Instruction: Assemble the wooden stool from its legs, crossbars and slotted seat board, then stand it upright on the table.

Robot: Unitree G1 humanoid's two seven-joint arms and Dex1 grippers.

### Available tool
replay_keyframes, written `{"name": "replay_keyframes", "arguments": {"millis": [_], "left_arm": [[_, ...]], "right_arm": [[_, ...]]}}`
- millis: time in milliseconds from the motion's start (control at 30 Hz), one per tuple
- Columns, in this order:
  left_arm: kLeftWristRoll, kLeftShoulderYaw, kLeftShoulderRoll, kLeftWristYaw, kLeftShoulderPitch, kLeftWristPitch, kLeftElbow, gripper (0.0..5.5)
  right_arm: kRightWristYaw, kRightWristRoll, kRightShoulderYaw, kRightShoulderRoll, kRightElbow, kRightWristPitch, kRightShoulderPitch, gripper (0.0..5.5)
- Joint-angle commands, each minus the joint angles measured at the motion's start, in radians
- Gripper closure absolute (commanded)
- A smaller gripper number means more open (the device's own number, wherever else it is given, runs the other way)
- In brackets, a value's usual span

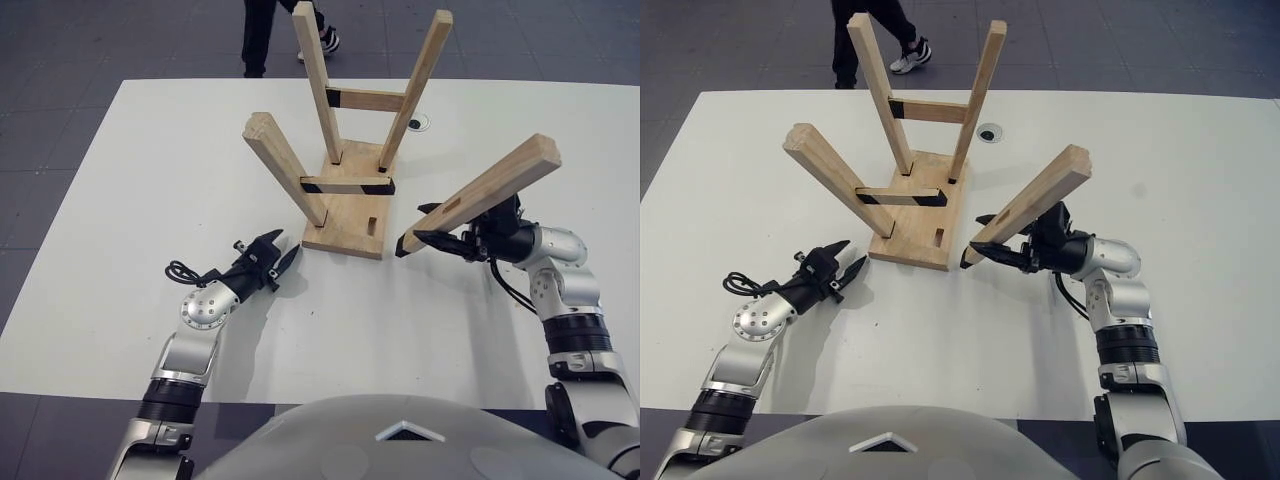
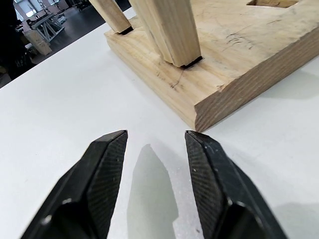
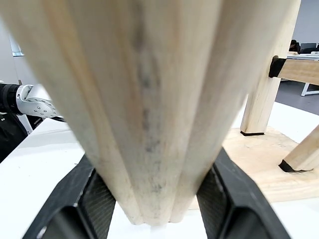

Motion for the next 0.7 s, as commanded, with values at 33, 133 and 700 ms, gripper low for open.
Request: {"name": "replay_keyframes", "arguments": {"millis": [33, 133, 700], "left_arm": [[0.003, 0.002, -0.007, 0.007, 0.002, 0.013, 0.011, 3.36], [0.002, -0.001, -0.008, 0.004, 0.005, 0.013, 0.008, 3.36], [0.008, -0.053, -0.016, -0.018, 0.029, 0.028, -0.056, 3.36]], "right_arm": [[-0.021, 0.014, -0.024, 0.010, -0.013, 0.013, -0.046, 3.45], [-0.036, -0.004, -0.015, 0.037, 0.033, 0.005, -0.094, 3.45], [-0.008, -0.079, 0.037, 0.102, 0.200, -0.027, -0.212, 3.45]]}}
